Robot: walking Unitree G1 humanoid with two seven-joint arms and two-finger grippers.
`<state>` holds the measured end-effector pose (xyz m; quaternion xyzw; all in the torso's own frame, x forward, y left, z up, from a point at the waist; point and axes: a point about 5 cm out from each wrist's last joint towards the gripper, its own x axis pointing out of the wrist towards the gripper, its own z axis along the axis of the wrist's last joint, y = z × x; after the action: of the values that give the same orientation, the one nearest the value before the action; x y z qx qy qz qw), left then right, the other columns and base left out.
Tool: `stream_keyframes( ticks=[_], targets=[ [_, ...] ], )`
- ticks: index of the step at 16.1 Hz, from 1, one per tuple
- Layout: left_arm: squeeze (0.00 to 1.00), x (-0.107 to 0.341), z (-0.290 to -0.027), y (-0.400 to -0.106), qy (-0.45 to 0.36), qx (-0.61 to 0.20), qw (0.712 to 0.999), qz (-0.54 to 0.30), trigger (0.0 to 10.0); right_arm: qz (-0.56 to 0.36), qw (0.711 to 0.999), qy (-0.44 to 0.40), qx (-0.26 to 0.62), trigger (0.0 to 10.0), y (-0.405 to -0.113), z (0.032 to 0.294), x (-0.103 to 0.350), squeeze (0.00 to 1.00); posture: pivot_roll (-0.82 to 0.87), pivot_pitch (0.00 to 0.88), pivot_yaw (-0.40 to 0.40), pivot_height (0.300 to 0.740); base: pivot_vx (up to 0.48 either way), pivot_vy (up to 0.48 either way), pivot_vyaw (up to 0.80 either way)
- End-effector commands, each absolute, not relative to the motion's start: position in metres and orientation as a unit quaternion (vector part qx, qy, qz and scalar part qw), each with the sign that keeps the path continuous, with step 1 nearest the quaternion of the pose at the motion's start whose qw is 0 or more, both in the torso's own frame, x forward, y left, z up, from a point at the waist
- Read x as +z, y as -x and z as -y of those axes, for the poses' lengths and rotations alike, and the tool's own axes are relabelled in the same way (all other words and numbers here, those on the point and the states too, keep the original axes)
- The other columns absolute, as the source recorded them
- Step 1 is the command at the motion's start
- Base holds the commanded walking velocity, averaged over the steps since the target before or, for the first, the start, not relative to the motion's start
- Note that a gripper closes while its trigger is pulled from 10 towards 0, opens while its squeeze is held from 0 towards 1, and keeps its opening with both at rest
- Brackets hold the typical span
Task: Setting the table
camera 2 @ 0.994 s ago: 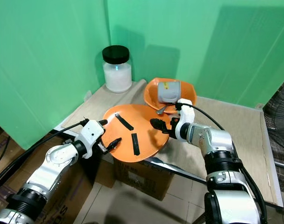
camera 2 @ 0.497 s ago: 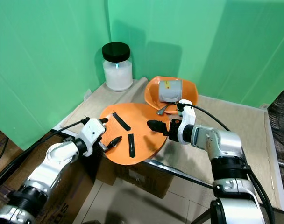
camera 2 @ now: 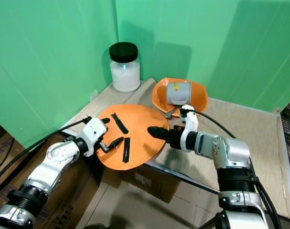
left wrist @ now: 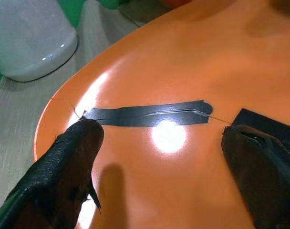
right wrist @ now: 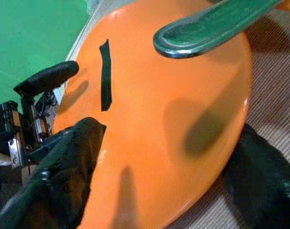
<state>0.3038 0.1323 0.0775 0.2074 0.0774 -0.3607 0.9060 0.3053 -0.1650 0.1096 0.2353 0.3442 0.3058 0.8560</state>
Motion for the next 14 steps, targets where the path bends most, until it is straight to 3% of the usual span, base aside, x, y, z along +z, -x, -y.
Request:
stream_keyframes(
  ticks=[1,14],
  targets=[
    [0.00,0.0832,-0.1337,-0.3078,-0.208,-0.359,0.907,-0.070,10.0,-0.334,0.853,-0.243,0.320,0.0,-0.3039,0.1583,0.1144,0.00,0.02,0.000,0.047,0.740,0.000,0.000,0.00],
    [0.00,0.0860,-0.1352,-0.3074,-0.206,-0.358,0.909,-0.064,10.0,-0.330,0.851,-0.262,0.315,0.0,-0.3018,0.1502,0.1135,0.00,0.04,0.000,0.036,0.740,0.000,0.000,0.00]
  ],
)
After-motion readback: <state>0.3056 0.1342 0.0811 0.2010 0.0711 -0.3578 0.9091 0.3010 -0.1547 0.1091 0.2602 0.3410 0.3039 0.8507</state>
